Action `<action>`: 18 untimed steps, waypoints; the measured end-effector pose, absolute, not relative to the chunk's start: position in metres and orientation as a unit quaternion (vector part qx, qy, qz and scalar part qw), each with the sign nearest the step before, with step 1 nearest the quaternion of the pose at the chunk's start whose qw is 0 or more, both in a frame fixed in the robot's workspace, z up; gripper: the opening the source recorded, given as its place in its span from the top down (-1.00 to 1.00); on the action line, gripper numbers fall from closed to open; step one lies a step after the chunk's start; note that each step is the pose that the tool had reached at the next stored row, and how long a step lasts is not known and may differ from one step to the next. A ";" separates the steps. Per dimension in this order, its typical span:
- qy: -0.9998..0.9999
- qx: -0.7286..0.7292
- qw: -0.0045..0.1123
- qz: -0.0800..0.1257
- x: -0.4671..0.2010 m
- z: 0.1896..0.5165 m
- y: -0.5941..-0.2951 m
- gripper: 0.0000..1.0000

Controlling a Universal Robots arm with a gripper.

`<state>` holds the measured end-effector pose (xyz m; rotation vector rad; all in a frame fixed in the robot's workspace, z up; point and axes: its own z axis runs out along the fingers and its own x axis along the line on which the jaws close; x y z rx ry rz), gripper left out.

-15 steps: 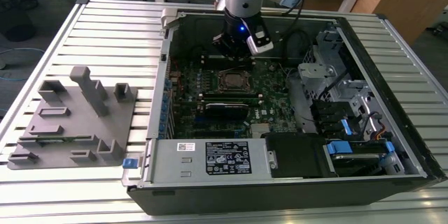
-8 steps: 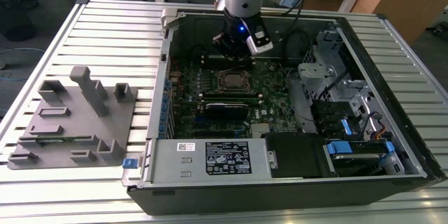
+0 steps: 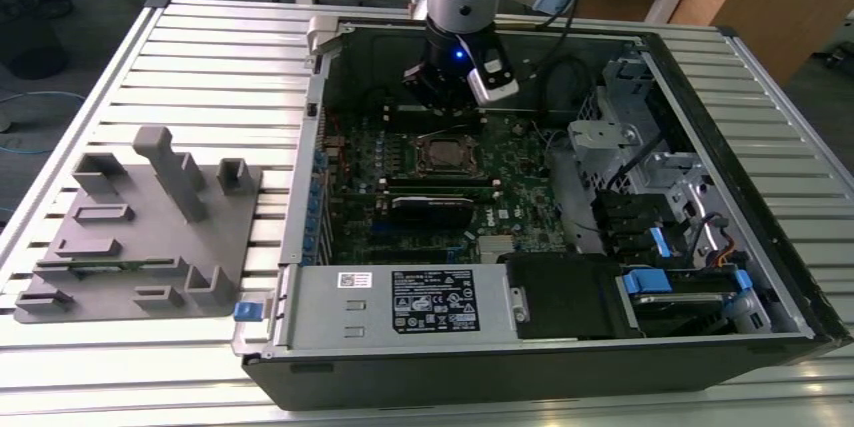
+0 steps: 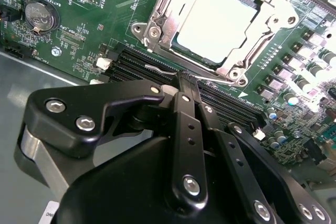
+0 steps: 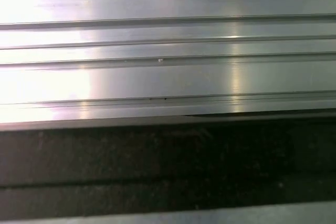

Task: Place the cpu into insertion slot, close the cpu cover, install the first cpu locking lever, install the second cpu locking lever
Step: 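Install the first cpu locking lever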

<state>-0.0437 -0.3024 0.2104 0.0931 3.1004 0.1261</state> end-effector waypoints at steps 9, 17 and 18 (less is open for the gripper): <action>0.998 0.037 0.019 0.040 -0.044 0.207 -0.302 0.79; 0.998 0.042 0.019 0.040 -0.044 0.206 -0.303 0.79; 0.998 0.042 0.019 0.040 -0.044 0.206 -0.303 0.79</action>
